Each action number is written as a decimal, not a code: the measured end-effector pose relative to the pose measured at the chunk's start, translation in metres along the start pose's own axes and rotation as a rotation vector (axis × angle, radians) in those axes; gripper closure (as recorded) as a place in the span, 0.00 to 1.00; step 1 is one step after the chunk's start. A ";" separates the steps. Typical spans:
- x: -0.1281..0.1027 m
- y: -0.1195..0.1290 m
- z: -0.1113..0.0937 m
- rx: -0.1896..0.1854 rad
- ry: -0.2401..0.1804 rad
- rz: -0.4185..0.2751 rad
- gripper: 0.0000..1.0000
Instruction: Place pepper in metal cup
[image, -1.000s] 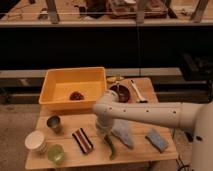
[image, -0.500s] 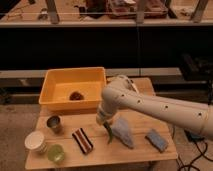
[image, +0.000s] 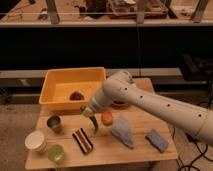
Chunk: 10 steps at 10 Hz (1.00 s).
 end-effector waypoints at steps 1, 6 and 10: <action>0.006 -0.008 0.003 -0.015 0.030 -0.080 1.00; 0.012 -0.025 0.007 -0.038 0.054 -0.208 1.00; 0.027 -0.009 0.002 -0.039 0.087 -0.248 1.00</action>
